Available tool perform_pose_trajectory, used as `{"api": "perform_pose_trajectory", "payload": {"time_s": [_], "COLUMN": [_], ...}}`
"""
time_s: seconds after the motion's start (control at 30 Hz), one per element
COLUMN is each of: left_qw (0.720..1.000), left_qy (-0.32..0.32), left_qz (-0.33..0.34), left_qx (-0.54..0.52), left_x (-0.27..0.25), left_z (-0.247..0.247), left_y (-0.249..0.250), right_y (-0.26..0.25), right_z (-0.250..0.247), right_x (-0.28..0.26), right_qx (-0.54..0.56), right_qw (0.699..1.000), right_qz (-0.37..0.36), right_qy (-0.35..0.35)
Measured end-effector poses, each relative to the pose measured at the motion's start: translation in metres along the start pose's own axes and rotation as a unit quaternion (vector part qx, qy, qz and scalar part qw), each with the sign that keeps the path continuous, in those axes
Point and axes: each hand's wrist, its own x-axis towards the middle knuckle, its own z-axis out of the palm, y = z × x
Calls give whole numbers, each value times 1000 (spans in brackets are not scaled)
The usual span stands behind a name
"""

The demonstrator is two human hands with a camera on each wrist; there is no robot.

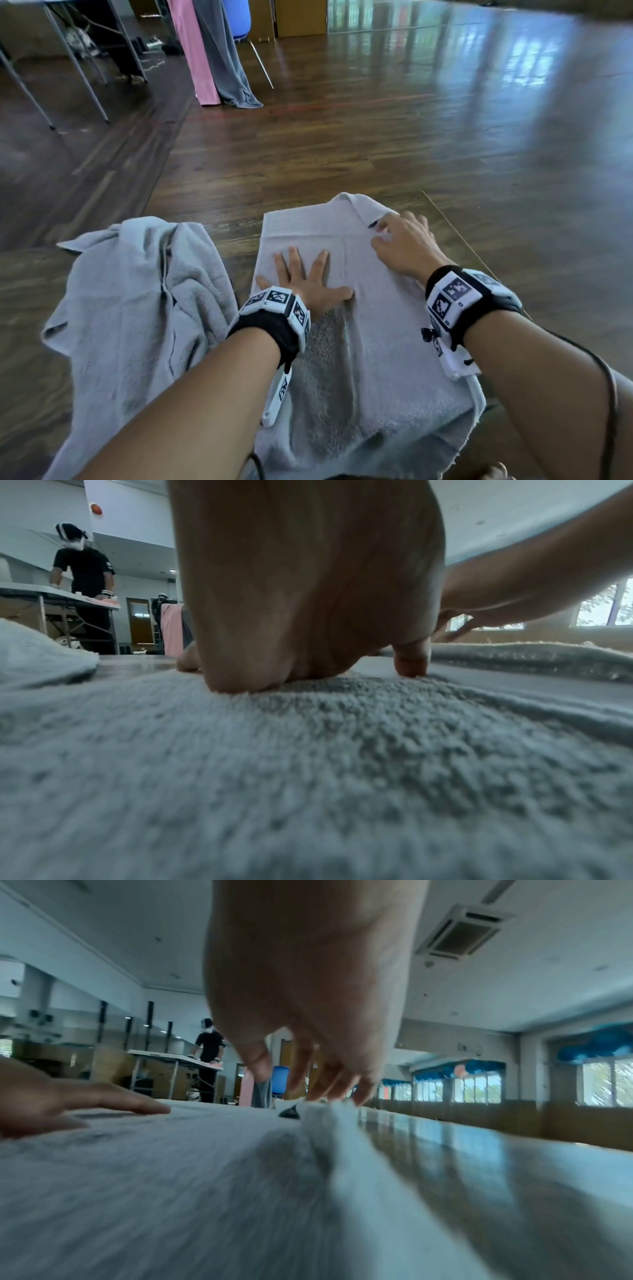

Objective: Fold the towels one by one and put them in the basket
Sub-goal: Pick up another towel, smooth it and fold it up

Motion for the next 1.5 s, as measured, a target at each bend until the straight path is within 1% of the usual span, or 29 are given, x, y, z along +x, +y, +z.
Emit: {"api": "perform_pose_trajectory", "payload": {"time_s": [0.03, 0.07, 0.13, 0.17, 0.23, 0.3, 0.33, 0.37, 0.4, 0.5, 0.57, 0.63, 0.73, 0.77, 0.8, 0.87, 0.9, 0.93, 0.97, 1.0, 1.07, 1.1, 1.13, 1.2, 1.27, 1.33, 1.4, 1.43, 1.5], "left_qw": [1000, 1000, 1000, 1000, 1000, 1000, 1000, 1000, 1000, 1000, 1000, 1000, 1000, 1000, 999, 1000, 1000, 1000, 1000, 1000, 1000, 1000, 1000, 1000, 1000, 1000, 999, 999, 999], "left_qy": [3, 4, 4, 3, -2, -4, -4, -5, -7, -11, -14, -19, -26, -27, -28, -29, -29, -29, -27, -28, -27, -25, -23, -15, -5, 8, 20, 22, 30], "left_qz": [1, 0, 1, 3, 9, 15, 16, 16, 15, 13, 15, 16, 16, 15, 14, 11, 9, 9, 10, 10, 12, 13, 13, 13, 14, 22, 31, 34, 37], "left_qx": [-3, -5, -5, -5, -7, -9, -11, -12, -12, -4, 2, 2, 1, 0, 1, 1, 1, 2, 3, 3, 3, 2, 1, -3, -3, -5, -9, -9, 0], "left_x": [1, 1, 1, 1, -2, -3, -4, -4, -4, -4, -3, -1, 1, 1, 2, 2, 2, 1, 1, 1, 0, 0, 1, 2, 1, -1, -5, -7, -12], "left_z": [1, 1, 1, 0, 0, -1, -1, -2, -3, -3, -4, -5, -5, -5, -4, -4, -4, -4, -4, -4, -4, -4, -4, -2, 0, 2, 2, 2, 0], "left_y": [0, 0, 0, 0, -1, -2, -2, -2, -2, -1, -1, -2, -2, -2, -2, -1, -1, 0, 0, 0, -1, -1, -1, 0, -1, -1, -4, -5, -9], "right_y": [-3, -5, -7, -5, 4, 17, 23, 27, 30, 33, 33, 37, 44, 45, 45, 45, 46, 48, 50, 53, 59, 62, 64, 67, 66, 67, 70, 74, 82], "right_z": [1, 1, 1, 0, -6, -19, -25, -29, -31, -27, -20, -14, -16, -17, -18, -20, -21, -22, -23, -25, -31, -33, -35, -37, -37, -34, -32, -32, -36], "right_x": [4, 8, 20, 27, 39, 48, 51, 52, 53, 49, 46, 45, 43, 42, 40, 38, 37, 35, 33, 31, 26, 22, 17, -1, -28, -61, -93, -108, -132], "right_qx": [-24, -52, -105, -122, -137, -119, -104, -90, -80, -65, -87, -164, -222, -242, -254, -243, -223, -207, -207, -218, -231, -223, -207, -165, -111, -72, -72, -78, -102], "right_qw": [998, 993, 982, 978, 978, 980, 979, 980, 983, 994, 989, 976, 963, 959, 961, 970, 975, 977, 976, 971, 964, 967, 972, 982, 986, 985, 983, 984, 989], "right_qz": [-38, -58, -54, -37, 27, 125, 160, 169, 151, 44, 2, 19, 116, 121, 99, 13, -19, -35, -23, 11, 85, 93, 72, -9, -81, -129, -138, -124, -84], "right_qy": [-42, -84, -149, -163, -153, -100, -75, -62, -60, -73, -118, -144, -103, -82, -53, 9, 6, -25, -69, -100, -98, -85, -81, -91, -93, -86, -101, -105, -65]}}
